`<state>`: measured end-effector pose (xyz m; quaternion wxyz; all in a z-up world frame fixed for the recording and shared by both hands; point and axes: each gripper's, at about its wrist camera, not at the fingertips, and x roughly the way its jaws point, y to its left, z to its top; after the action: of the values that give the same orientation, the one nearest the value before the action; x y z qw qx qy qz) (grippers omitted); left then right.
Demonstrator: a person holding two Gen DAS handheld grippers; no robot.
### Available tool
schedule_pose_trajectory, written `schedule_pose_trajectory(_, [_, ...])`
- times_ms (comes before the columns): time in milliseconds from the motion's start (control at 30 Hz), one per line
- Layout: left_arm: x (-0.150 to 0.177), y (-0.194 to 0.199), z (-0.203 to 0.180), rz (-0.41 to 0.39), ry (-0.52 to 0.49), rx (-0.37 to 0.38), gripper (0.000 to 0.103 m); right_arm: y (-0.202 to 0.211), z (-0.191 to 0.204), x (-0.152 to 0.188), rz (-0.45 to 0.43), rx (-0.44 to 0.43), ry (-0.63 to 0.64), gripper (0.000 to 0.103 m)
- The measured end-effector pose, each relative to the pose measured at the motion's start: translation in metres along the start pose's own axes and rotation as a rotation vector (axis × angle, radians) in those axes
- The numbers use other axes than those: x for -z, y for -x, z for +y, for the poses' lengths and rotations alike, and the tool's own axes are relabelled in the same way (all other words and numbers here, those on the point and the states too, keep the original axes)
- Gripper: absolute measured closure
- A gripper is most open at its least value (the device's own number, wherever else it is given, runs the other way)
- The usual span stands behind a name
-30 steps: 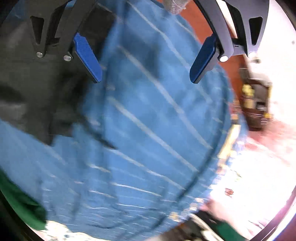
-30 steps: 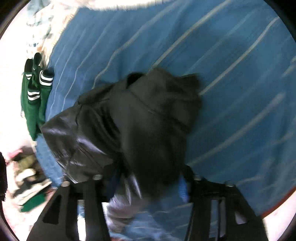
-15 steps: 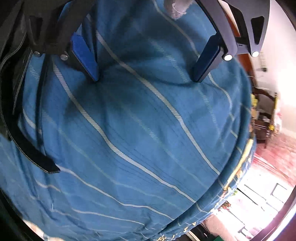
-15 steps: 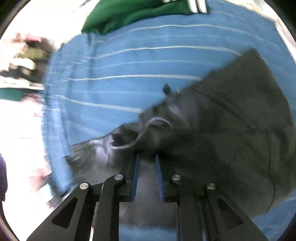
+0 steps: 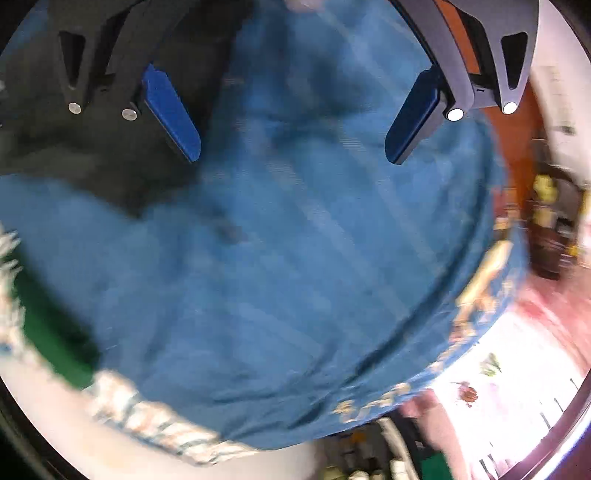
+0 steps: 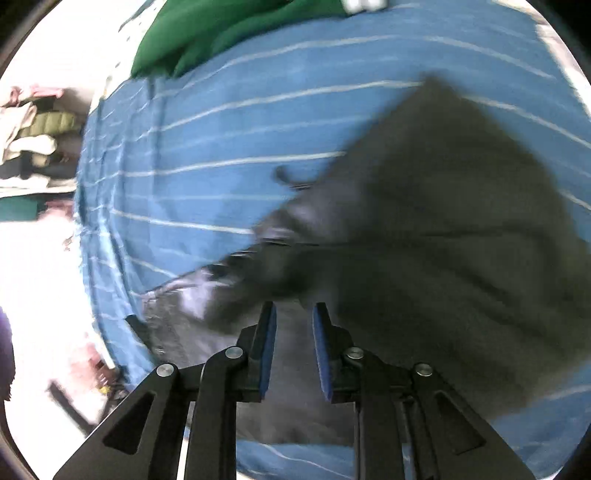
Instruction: Fold large clothes
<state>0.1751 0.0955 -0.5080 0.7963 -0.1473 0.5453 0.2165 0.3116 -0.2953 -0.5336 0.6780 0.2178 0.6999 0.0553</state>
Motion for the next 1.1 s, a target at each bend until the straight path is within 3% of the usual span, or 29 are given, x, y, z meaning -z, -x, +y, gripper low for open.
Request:
schedule_pose_trajectory(100, [-0.006, -0.018, -0.032, 0.092, 0.002, 0.181, 0.001, 0.018, -0.036, 0.013, -0.025, -0.009, -0.087, 0.080])
schedule_pose_trajectory(167, [-0.010, -0.038, -0.056, 0.135, -0.011, 0.205, 0.003, 0.024, -0.055, 0.015, -0.019, -0.027, -0.147, 0.080])
schedule_pose_trajectory(200, [-0.012, -0.046, -0.069, 0.153, -0.015, 0.208, 0.012, 0.027, -0.067, 0.017, -0.019, -0.033, -0.180, 0.080])
schedule_pose_trajectory(267, [-0.015, -0.068, -0.088, 0.188, -0.033, 0.175, 0.027, 0.022, -0.069, 0.016, -0.029, -0.050, -0.206, 0.080])
schedule_pose_trajectory(400, [-0.017, -0.081, -0.105, 0.206, -0.071, 0.101, 0.027, 0.025, -0.067, -0.011, -0.098, -0.095, -0.162, 0.080])
schedule_pose_trajectory(500, [-0.015, -0.076, -0.107, 0.193, -0.085, 0.090, 0.025, 0.012, -0.055, -0.047, -0.170, -0.023, -0.102, 0.080])
schedule_pose_trajectory(533, [-0.013, -0.074, -0.109, 0.193, -0.091, 0.080, 0.024, -0.001, -0.056, -0.060, -0.163, 0.021, -0.092, 0.081])
schedule_pose_trajectory(567, [-0.012, -0.073, -0.111, 0.197, -0.104, 0.049, 0.022, -0.027, -0.064, -0.074, -0.090, 0.041, -0.105, 0.082])
schedule_pose_trajectory(600, [-0.013, -0.074, -0.111, 0.198, -0.112, 0.028, 0.021, -0.040, -0.073, -0.081, -0.062, 0.030, -0.139, 0.082])
schedule_pose_trajectory(700, [-0.015, -0.056, -0.124, 0.167, -0.165, -0.067, 0.021, -0.034, -0.076, -0.092, -0.033, 0.004, -0.152, 0.082])
schedule_pose_trajectory(800, [-0.017, -0.017, -0.149, 0.091, -0.217, -0.070, 0.021, 0.001, -0.087, -0.074, -0.066, -0.083, -0.148, 0.076])
schedule_pose_trajectory(933, [0.001, 0.026, -0.204, 0.032, -0.292, 0.027, 0.021, 0.072, -0.134, -0.006, -0.247, -0.141, -0.198, 0.037])
schedule_pose_trajectory(967, [0.007, 0.028, -0.223, 0.041, -0.306, 0.064, 0.021, 0.085, -0.151, 0.013, -0.276, -0.139, -0.234, 0.033])
schedule_pose_trajectory(1100, [0.040, 0.002, -0.273, 0.111, -0.360, 0.137, 0.021, 0.086, -0.216, 0.076, -0.273, -0.191, -0.438, 0.033])
